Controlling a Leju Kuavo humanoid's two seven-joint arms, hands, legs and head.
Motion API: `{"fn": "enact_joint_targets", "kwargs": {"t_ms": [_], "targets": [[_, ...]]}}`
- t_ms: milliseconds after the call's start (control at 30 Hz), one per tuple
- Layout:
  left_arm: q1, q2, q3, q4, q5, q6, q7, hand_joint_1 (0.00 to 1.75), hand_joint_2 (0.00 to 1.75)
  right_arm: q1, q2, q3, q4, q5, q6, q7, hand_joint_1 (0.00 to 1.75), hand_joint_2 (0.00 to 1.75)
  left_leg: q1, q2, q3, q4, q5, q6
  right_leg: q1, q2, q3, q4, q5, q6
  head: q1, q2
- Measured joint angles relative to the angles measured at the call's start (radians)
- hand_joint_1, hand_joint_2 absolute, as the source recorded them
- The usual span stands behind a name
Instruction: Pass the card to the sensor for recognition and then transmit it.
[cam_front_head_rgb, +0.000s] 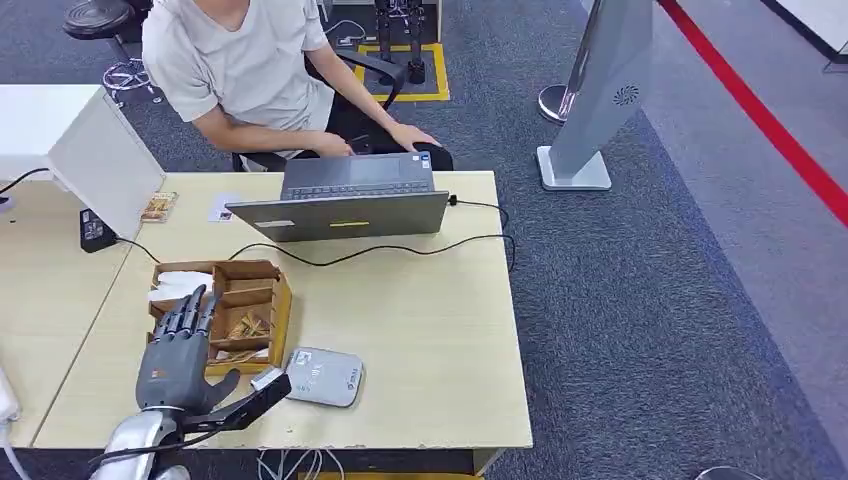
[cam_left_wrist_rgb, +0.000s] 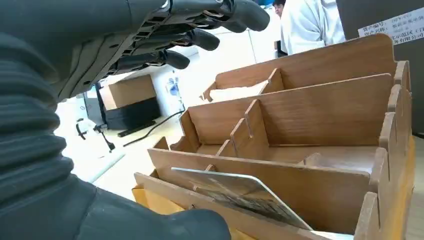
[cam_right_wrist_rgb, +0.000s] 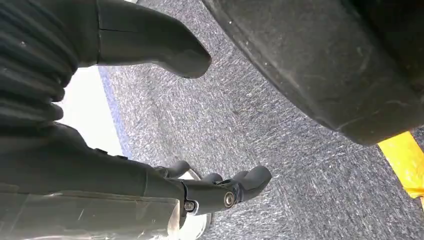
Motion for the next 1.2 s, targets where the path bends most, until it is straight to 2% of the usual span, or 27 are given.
{"fn": "enact_joint_targets", "kwargs": {"t_ms": [367, 400, 1200], "targets": [[-0.001, 0.000, 0.002, 0.001, 0.007, -0.019, 0.010, 0.00, 1.75, 0.000, 0.000, 0.000, 0.000, 0.001, 0.000, 0.000, 0.00, 1.75, 0.000, 0.000, 0.000, 0.000, 0.000, 0.000, 0.000, 0.000, 0.000, 0.000, 0.000, 0.000, 0.000, 0.000], [-0.001, 0.000, 0.002, 0.001, 0.007, -0.020, 0.010, 1.75, 1.75, 0.000, 0.000, 0.000, 0.000, 0.001, 0.000, 0.000, 0.00, 1.75, 0.000, 0.000, 0.000, 0.000, 0.000, 0.000, 0.000, 0.000, 0.000, 0.000, 0.000, 0.000, 0.000, 0.000], [0.000, 0.000, 0.014, 0.003, 0.049, -0.048, -0.009, 1.75, 1.75, 0.000, 0.000, 0.000, 0.000, 0.004, 0.000, 0.000, 0.00, 1.75, 0.000, 0.000, 0.000, 0.000, 0.000, 0.000, 0.000, 0.000, 0.000, 0.000, 0.000, 0.000, 0.000, 0.000]]}}
